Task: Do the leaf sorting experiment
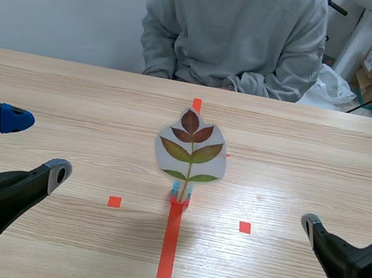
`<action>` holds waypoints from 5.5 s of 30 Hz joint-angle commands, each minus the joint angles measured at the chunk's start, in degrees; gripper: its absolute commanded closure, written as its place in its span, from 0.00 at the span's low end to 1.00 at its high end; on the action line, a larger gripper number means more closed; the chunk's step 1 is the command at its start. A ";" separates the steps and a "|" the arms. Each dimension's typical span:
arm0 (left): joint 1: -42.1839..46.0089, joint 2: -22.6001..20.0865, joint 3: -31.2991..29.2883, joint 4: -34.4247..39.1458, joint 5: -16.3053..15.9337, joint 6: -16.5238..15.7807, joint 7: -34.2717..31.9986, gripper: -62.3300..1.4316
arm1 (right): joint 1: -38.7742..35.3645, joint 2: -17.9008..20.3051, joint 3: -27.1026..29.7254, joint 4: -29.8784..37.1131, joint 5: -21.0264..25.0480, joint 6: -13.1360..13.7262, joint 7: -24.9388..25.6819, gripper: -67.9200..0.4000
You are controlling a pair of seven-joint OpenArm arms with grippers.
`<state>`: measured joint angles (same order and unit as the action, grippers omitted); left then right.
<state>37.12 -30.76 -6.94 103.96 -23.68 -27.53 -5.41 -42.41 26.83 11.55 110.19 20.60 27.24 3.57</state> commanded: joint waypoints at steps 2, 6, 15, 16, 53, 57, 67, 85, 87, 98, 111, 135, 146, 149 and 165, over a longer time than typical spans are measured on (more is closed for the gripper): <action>-0.15 0.44 -0.15 0.98 -0.70 -0.33 -0.79 0.13 | 0.66 0.13 0.44 0.20 0.81 -0.22 0.83 0.00; -0.15 0.44 -0.15 0.98 -0.70 -0.33 -0.79 0.13 | 0.66 0.13 0.44 0.20 0.81 -0.22 0.83 0.00; -0.15 0.44 -0.15 0.98 -0.70 -0.33 -0.79 0.13 | 0.68 0.13 0.44 0.20 0.81 -0.22 0.83 0.00; -0.15 0.44 -0.15 0.98 -0.70 -0.33 -0.79 0.13 | 0.68 0.13 0.44 0.20 0.81 -0.22 0.83 0.00; -0.17 0.44 -0.15 0.98 -0.70 -0.31 -0.79 0.13 | 33.79 8.87 -19.56 -19.47 0.24 8.61 -3.69 0.00; -0.17 0.44 -0.15 0.98 -0.70 -0.31 -0.79 0.13 | 39.21 8.85 -25.38 -22.29 -1.73 8.61 -3.67 0.00; -0.17 0.44 -0.15 0.98 -0.70 -0.31 -0.79 0.13 | 51.93 7.63 -37.88 -29.46 -4.13 8.63 -3.04 0.00; -0.17 0.42 -0.15 0.98 -0.70 -0.31 -0.81 0.13 | 60.19 -3.67 -50.73 -40.11 -8.74 8.59 -2.78 0.00; -0.17 0.42 -0.15 0.98 -0.70 -0.31 -0.81 0.13 | 60.19 -3.65 -50.93 -40.11 -8.76 8.59 -2.82 0.00; -0.17 0.42 -0.15 0.98 -0.70 -0.31 -0.81 0.13 | 60.17 -3.48 -50.90 -40.11 -8.83 8.61 -3.26 0.00; -0.17 0.42 -0.15 0.98 -0.70 -0.31 -0.81 0.13 | 60.19 -3.50 -50.90 -40.09 -8.81 8.87 -3.19 0.00; -0.17 0.42 -0.15 0.98 -0.70 -0.31 -0.81 0.13 | 60.19 -3.50 -50.90 -40.09 -8.81 8.83 -3.26 0.98; -0.17 0.42 -0.15 0.98 -0.70 -0.31 -0.81 0.13 | 60.19 -3.50 -50.86 -39.98 -8.61 8.83 -3.23 0.98; -0.17 0.42 -0.15 0.98 -0.70 -0.31 -0.81 0.13 | 60.17 -3.50 -50.10 -39.50 -8.17 8.85 -3.23 0.98; -0.17 0.44 -0.15 0.98 -0.70 -0.31 -0.79 0.13 | 52.41 -3.15 -27.17 -36.57 0.13 8.35 -8.28 0.98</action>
<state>37.12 -30.63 -6.94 103.96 -23.68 -27.55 -5.41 9.26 22.70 -16.34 72.40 19.84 35.92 -5.13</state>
